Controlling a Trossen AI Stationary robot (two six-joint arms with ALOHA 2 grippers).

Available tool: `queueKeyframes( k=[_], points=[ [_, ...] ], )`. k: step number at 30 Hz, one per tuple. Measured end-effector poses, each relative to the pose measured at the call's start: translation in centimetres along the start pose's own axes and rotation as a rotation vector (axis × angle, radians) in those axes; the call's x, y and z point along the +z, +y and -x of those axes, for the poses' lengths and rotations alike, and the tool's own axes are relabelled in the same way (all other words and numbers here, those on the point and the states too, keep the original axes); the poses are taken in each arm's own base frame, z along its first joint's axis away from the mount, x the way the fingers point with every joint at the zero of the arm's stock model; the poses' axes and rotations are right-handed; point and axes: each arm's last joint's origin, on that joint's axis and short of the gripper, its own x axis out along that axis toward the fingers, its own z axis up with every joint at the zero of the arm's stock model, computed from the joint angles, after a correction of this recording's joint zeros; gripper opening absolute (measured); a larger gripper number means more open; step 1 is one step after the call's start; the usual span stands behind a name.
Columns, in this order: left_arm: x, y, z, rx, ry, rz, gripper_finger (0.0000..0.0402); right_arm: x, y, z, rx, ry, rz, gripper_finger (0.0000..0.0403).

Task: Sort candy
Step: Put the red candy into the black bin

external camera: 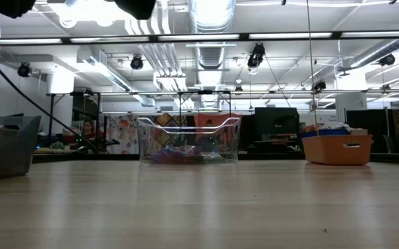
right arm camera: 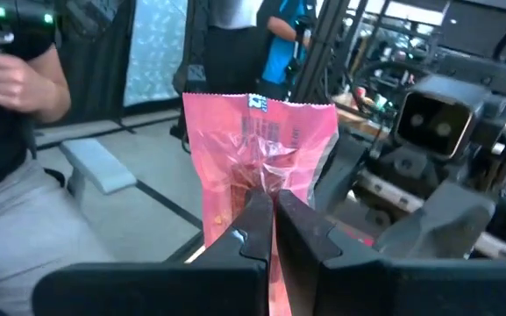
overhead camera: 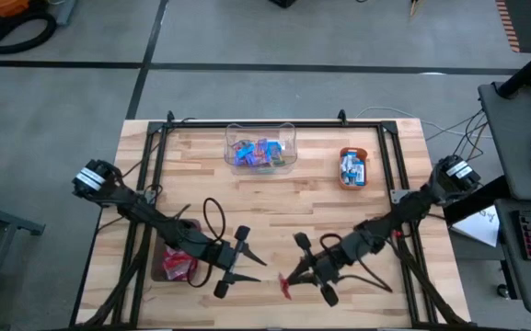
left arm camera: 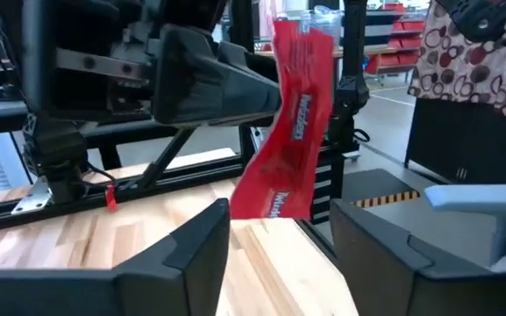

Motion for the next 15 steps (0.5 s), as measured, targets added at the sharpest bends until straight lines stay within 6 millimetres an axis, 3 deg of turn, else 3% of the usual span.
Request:
queueKeyframes(
  k=[6,15],
  points=[
    [-0.5,0.6,-2.0,0.027,0.003,0.002,0.0208,-0.4,-1.7,-0.1,0.034,-0.016,-0.007,0.0009],
    [-0.9,1.5,-4.3,0.05,0.004,0.0,0.0217,-0.5,-2.0,-0.1,0.075,-0.027,-0.005,0.0009]
  ],
)
